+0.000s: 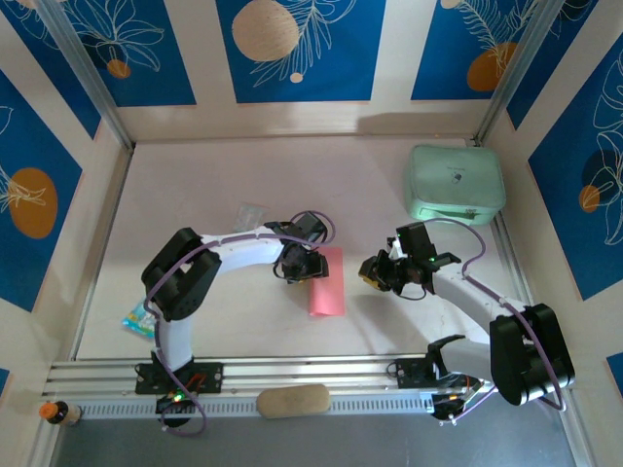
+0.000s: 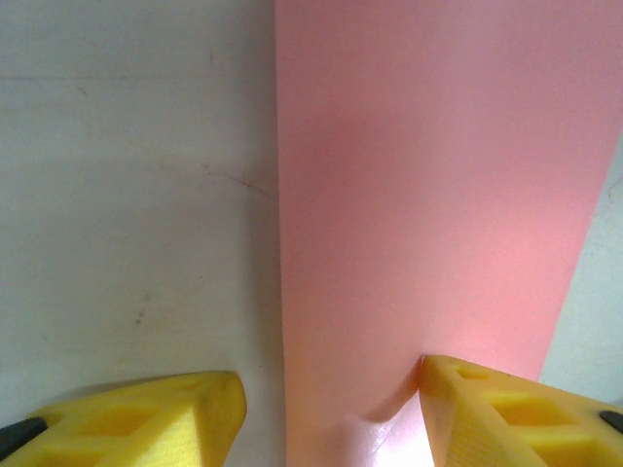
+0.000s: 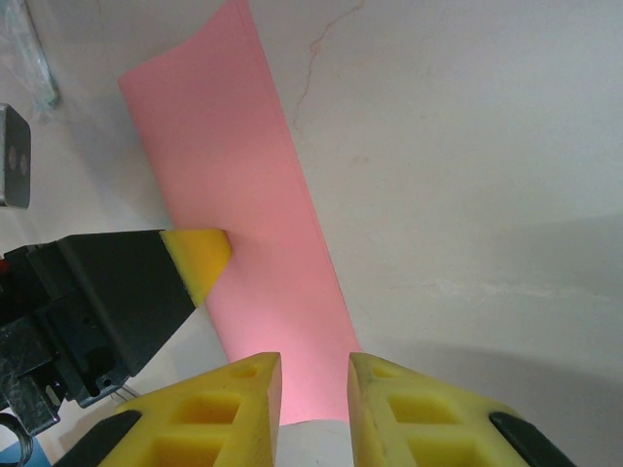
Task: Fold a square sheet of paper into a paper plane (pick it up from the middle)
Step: Hold the square sheet of paper at the center of the table.
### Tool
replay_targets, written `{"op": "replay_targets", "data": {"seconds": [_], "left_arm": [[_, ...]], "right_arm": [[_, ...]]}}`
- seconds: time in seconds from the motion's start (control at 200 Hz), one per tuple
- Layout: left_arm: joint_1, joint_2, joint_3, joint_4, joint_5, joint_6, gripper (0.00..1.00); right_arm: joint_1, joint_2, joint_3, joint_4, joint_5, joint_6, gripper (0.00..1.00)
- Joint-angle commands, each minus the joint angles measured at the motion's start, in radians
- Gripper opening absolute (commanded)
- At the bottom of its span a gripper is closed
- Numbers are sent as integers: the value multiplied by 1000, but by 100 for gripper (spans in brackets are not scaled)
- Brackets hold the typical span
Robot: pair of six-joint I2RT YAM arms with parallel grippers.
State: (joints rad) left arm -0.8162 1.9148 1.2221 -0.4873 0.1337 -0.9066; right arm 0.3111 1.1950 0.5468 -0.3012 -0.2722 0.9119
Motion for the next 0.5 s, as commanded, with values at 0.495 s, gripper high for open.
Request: {"op": "replay_targets", "data": {"seconds": [0.495], "left_arm": [[6,125,1,-18,-112,68,57]], "right_arm": [[3,25,-2,-3,-26,-19,25]]}}
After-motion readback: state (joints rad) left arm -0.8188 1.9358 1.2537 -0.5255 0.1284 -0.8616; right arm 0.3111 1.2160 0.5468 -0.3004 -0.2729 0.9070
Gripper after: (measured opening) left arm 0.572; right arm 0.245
